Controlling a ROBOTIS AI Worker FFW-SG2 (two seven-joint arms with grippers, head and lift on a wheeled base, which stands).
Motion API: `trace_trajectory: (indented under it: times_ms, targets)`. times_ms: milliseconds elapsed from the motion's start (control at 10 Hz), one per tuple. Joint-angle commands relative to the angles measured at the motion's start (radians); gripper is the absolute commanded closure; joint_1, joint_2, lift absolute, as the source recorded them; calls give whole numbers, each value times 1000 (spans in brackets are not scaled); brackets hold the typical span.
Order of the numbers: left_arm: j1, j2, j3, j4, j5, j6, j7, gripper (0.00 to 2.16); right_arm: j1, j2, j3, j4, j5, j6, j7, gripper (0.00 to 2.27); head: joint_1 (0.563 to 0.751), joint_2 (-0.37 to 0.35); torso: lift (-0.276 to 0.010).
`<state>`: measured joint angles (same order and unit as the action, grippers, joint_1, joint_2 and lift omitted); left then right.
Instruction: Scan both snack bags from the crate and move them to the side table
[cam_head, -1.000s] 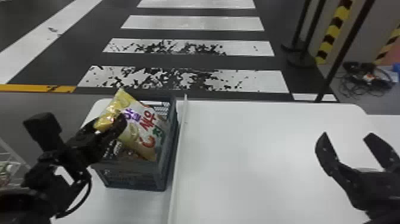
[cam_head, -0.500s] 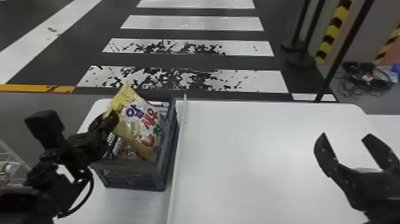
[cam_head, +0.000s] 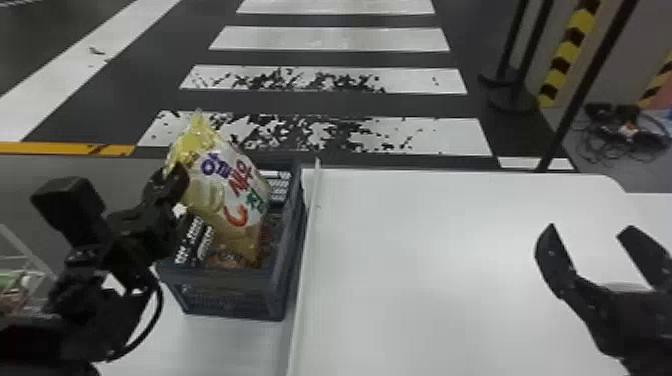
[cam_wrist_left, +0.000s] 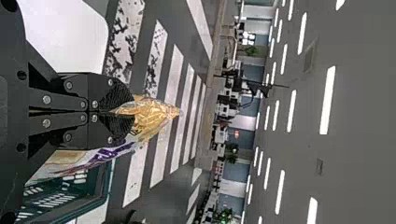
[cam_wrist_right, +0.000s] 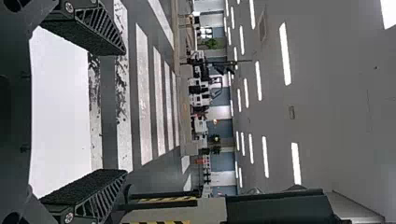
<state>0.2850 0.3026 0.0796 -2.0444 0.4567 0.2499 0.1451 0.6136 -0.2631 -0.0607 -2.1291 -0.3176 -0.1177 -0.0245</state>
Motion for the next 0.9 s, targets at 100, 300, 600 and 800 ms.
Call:
trace_trajectory:
  times_ms: [100,300,600,800]
  targets:
    - [14,16,-26,-108,-87,4,33,2132,0,10,12,-8,8,0,0,90,695,45,-95]
    - [28,43,-60,-198,-181,29,65,2132,-3,16,12,-9,2,0,0,90,695,35,-95]
    - [6,75,-104,-260,-234,72,42,2132,-6,24,10,-8,0,0,0,90,695,1,-95]
    - [-18,113,-172,-327,-328,124,45,2128,-5,22,-1,-8,-11,4,-8,90,695,-28,-95]
